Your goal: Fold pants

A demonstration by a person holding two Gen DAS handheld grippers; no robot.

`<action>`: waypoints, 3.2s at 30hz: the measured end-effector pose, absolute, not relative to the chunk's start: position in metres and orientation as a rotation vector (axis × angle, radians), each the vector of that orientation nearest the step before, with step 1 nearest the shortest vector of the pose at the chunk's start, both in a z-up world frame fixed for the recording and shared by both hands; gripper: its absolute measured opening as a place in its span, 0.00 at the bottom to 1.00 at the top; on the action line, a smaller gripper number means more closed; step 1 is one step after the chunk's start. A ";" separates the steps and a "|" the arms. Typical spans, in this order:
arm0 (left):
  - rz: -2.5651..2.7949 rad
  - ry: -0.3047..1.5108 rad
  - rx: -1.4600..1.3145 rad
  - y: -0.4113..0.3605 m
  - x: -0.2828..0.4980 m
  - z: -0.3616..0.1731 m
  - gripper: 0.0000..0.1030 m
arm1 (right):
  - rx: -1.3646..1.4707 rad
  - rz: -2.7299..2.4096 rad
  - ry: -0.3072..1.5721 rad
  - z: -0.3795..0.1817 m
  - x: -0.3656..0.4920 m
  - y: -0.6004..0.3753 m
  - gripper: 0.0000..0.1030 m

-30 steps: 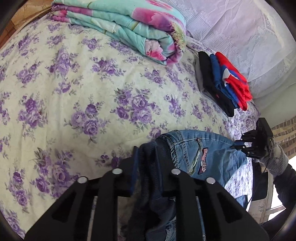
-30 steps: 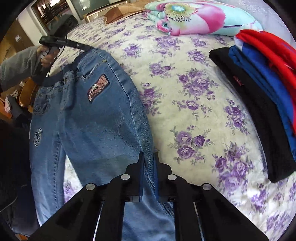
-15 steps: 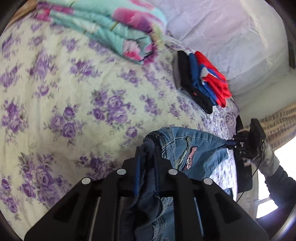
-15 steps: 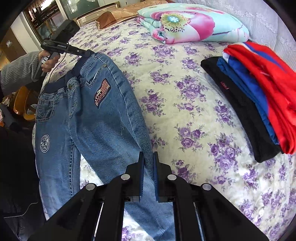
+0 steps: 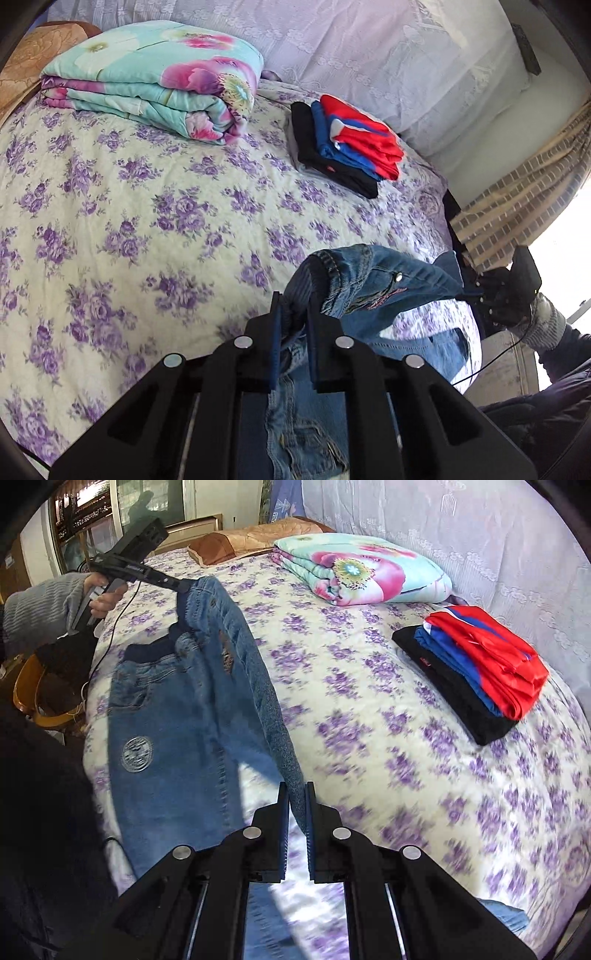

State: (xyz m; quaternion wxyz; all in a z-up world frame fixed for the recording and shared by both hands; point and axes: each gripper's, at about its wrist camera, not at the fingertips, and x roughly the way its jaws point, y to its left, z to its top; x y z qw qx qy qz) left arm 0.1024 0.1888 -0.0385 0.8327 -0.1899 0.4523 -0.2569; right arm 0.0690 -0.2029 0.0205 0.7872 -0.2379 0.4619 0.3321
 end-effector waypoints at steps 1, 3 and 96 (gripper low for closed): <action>-0.549 0.964 -0.400 0.188 0.096 -0.039 0.10 | -0.522 0.704 0.995 0.017 0.055 -0.200 0.07; -0.551 0.974 -0.402 0.188 0.082 -0.043 0.11 | -0.483 0.684 1.016 0.009 0.032 -0.197 0.07; -0.145 1.027 -1.117 0.212 -0.002 -0.108 0.10 | 1.441 -0.039 0.911 -0.150 -0.052 -0.313 0.25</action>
